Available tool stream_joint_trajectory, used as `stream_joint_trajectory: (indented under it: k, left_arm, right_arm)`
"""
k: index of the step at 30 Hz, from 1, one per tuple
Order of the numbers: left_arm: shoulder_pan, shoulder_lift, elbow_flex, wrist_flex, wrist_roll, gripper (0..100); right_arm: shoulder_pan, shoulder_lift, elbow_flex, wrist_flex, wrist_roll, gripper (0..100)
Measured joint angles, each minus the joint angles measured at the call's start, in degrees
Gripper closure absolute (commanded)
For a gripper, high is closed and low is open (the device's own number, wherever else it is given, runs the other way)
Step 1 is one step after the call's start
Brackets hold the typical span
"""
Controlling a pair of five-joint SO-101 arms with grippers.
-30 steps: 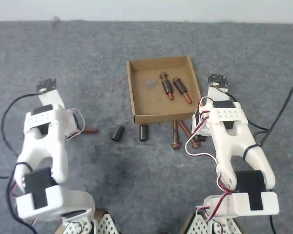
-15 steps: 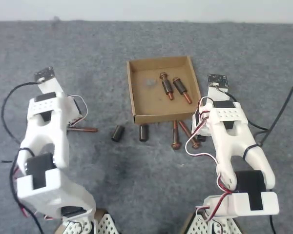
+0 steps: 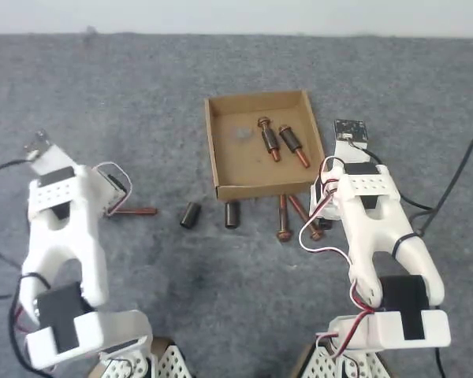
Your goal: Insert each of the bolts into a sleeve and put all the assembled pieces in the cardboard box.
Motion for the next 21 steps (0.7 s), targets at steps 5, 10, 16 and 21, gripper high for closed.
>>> stream_joint_trajectory:
  k: [5, 10, 16, 21]
  left_arm:
    - [0.0, 3.3, 1.1, -2.0, 0.4, 82]
    - [0.0, 11.7, -5.2, 1.8, 0.8, 82]
    - [0.0, 16.6, -11.5, 4.0, 0.8, 90]
    - [2.2, 16.7, -12.4, 3.5, -3.3, 99]
  right_arm:
    - [0.0, 0.0, 0.0, 0.0, 0.0, 99.2]
    - [0.0, 0.0, 0.0, 0.0, 0.0, 99.2]
    - [0.0, 0.0, 0.0, 0.0, 0.0, 99.2]
    - [0.0, 0.0, 0.0, 0.0, 0.0, 99.2]
